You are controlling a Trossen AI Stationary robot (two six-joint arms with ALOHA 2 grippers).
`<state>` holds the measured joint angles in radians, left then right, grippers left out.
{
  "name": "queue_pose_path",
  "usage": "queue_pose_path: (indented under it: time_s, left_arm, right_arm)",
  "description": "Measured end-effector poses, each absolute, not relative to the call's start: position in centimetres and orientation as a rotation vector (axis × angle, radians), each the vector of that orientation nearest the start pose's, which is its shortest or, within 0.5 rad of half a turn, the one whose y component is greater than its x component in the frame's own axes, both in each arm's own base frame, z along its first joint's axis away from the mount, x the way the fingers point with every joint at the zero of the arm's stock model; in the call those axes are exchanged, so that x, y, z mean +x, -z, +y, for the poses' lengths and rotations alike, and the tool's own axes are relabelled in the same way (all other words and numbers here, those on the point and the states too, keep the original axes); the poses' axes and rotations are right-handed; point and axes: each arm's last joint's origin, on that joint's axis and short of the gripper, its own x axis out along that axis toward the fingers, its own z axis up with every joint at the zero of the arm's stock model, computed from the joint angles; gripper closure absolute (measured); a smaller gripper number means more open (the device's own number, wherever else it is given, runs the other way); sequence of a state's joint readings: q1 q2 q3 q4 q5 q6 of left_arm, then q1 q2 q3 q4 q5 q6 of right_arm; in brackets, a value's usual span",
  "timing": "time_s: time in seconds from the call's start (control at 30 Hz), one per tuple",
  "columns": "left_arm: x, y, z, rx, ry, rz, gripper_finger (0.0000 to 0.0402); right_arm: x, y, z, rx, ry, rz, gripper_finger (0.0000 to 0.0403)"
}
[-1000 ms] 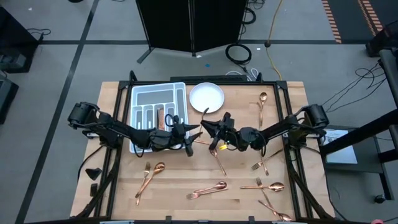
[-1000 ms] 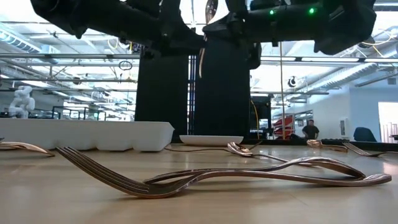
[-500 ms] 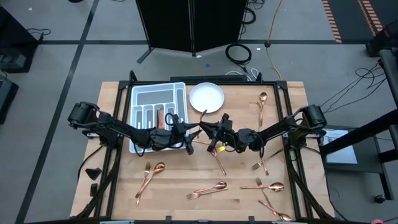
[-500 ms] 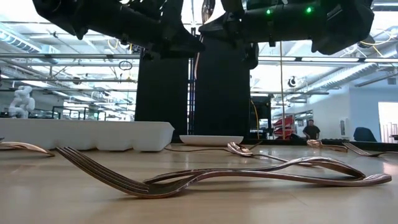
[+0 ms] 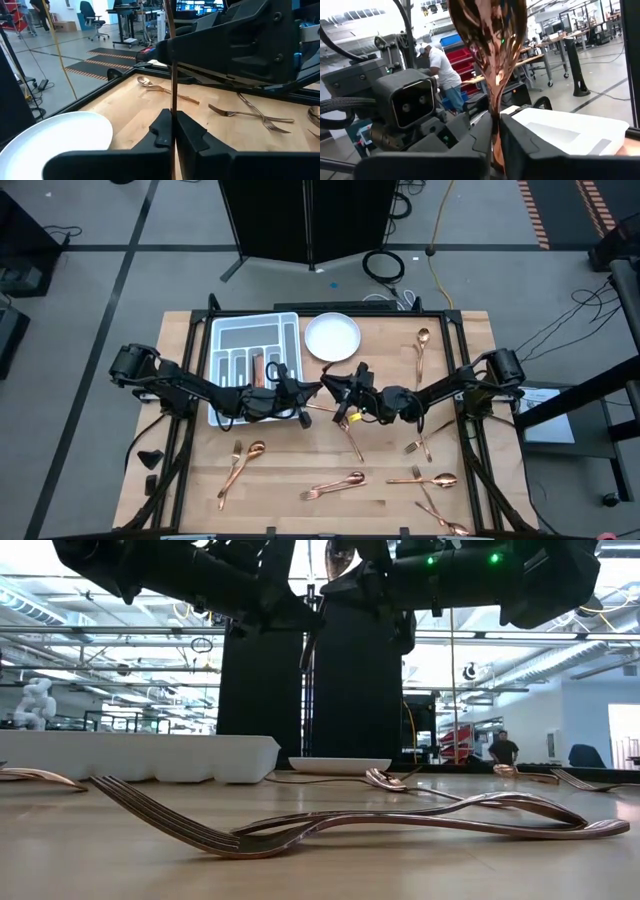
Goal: Sort silverware
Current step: Put the spoon on the silverware tray
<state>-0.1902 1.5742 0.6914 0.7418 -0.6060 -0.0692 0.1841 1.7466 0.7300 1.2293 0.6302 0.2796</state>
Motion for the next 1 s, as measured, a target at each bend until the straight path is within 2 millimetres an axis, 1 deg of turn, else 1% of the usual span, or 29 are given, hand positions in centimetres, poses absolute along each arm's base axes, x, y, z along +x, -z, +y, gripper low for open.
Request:
queue_pose_path:
  time_s: [0.1,0.23,0.33,0.43,0.53,0.63,0.7,0.77,0.87,1.0]
  left_arm:
    - [31.1,-20.3,-4.3,-0.004,-0.42,0.118,0.0399]
    - [31.0,-20.4,-4.3,0.016,-0.422,0.127,0.04]
    - [30.5,-21.1,-4.1,0.021,-0.443,0.135,0.04]
    - [29.3,-22.4,-3.8,0.015,-0.461,0.175,0.0401]
    - [27.1,-23.6,-3.4,-0.085,-0.483,0.249,0.0401]
    - [24.0,-24.6,-2.9,-0.242,-0.521,0.34,0.0401]
    - [21.8,-24.8,-2.5,-0.371,-0.542,0.417,0.0401]
    - [19.7,-24.7,-2.2,-0.498,-0.61,0.483,0.0401]
    - [16.9,-24.0,-1.7,-0.672,-0.727,0.515,0.0401]
    - [14.4,-22.7,-1.3,-0.855,-0.835,0.551,0.0401]
  right_arm:
    - [33.2,-20.7,4.5,0.326,0.411,-0.252,0.0349]
    - [32.9,-21.5,4.6,0.273,0.41,-0.235,0.0306]
    - [32.5,-22.0,4.8,0.217,0.411,-0.182,0.0277]
    - [32.1,-22.0,5.1,0.161,0.408,-0.09,0.0257]
    - [31.8,-21.5,5.6,0.137,0.398,0.009,0.0247]
    - [31.6,-20.7,6.1,0.141,0.39,0.086,0.0244]
    - [31.5,-20.3,6.4,0.148,0.387,0.123,0.0244]
    - [31.4,-19.9,6.5,0.153,0.388,0.152,0.0244]
    - [31.5,-19.5,6.6,0.152,0.39,0.175,0.0244]
    - [31.5,-19.4,6.6,0.156,0.39,0.178,0.0243]
